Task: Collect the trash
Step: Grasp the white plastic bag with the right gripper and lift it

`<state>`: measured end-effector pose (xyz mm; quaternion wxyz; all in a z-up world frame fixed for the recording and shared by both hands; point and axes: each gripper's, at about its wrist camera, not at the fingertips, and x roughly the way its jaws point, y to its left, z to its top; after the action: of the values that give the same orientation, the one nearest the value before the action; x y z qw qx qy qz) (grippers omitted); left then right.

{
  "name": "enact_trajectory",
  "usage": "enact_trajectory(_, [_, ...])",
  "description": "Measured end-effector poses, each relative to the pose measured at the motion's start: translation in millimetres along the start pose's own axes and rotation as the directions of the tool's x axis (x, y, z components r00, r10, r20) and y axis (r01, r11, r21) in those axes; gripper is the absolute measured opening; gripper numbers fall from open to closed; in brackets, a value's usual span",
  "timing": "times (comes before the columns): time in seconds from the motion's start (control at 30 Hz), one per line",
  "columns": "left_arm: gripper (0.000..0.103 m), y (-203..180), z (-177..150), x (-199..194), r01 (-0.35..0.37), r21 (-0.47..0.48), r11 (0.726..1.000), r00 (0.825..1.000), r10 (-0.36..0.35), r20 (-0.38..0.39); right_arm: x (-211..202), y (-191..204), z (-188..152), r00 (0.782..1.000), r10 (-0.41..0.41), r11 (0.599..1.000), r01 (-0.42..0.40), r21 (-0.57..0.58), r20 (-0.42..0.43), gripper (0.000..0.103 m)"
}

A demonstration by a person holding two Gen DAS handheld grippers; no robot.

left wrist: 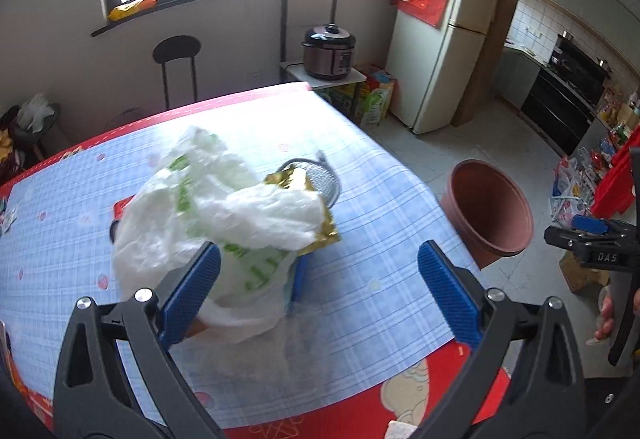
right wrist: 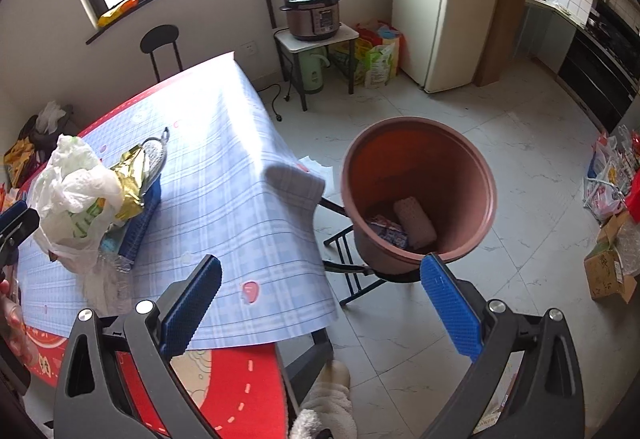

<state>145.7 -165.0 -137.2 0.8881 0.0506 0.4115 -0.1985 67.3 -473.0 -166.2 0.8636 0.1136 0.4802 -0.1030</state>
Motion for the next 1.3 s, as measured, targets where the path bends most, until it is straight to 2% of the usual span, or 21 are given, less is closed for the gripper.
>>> enact_trajectory(0.13, [0.097,62,-34,-22,-0.058,-0.135,0.989,0.998,0.060,0.006,6,49,6,0.999,0.054,0.995,-0.053,-0.086,-0.001,0.098])
enact_trajectory(0.33, [0.097,144,-73,-46,-0.132,-0.308,0.942,0.991,0.137,-0.004,16,147,13,0.986,0.166,0.947,-0.162,-0.276,-0.011,0.098])
enact_trajectory(0.43, [0.097,173,-89,-56,-0.156,-0.358,0.921,0.986,0.164,-0.008,21,205,17,0.976,0.218,0.899,-0.201,-0.389,0.000,0.098])
enact_trajectory(0.53, [0.097,197,-100,-61,-0.166,-0.402,0.900,0.984,0.177,-0.009,26,260,21,0.966,0.256,0.834,-0.209,-0.510,0.023,0.098])
enact_trajectory(0.67, [0.097,217,-106,-65,-0.165,-0.442,0.882,0.983,0.182,-0.004,33,317,26,0.951,0.297,0.719,-0.165,-0.675,0.085,0.098])
enact_trajectory(0.73, [0.097,223,-108,-64,-0.160,-0.455,0.876,0.984,0.179,-0.001,42,334,32,0.951,0.299,0.684,-0.161,-0.711,0.073,0.098])
enact_trajectory(0.87, [0.097,233,-111,-62,-0.151,-0.473,0.868,0.985,0.172,0.002,63,348,37,0.948,0.315,0.670,-0.255,-0.698,-0.044,0.098])
enact_trajectory(0.93, [0.097,235,-112,-60,-0.146,-0.479,0.865,0.986,0.167,0.000,74,353,29,0.947,0.309,0.666,-0.281,-0.691,-0.087,0.098])
enact_trajectory(1.03, [0.097,237,-113,-55,-0.137,-0.482,0.865,0.988,0.152,-0.007,89,354,21,0.944,0.291,0.672,-0.317,-0.669,-0.155,0.098])
enact_trajectory(1.13, [0.097,237,-112,-49,-0.127,-0.481,0.867,0.991,0.137,-0.015,93,349,17,0.932,0.315,0.693,-0.356,-0.628,-0.180,0.097])
enact_trajectory(1.23, [0.097,235,-111,-43,-0.117,-0.481,0.869,0.992,0.122,-0.021,92,344,16,0.907,0.362,0.702,-0.418,-0.577,-0.217,0.071])
enact_trajectory(1.27, [0.097,234,-110,-41,-0.112,-0.481,0.870,0.993,0.116,-0.022,90,342,14,0.905,0.368,0.703,-0.422,-0.572,-0.215,0.063])
enact_trajectory(1.3, [0.097,233,-109,-39,-0.108,-0.479,0.871,0.994,0.110,-0.023,88,340,13,0.902,0.374,0.702,-0.427,-0.571,-0.216,0.060])
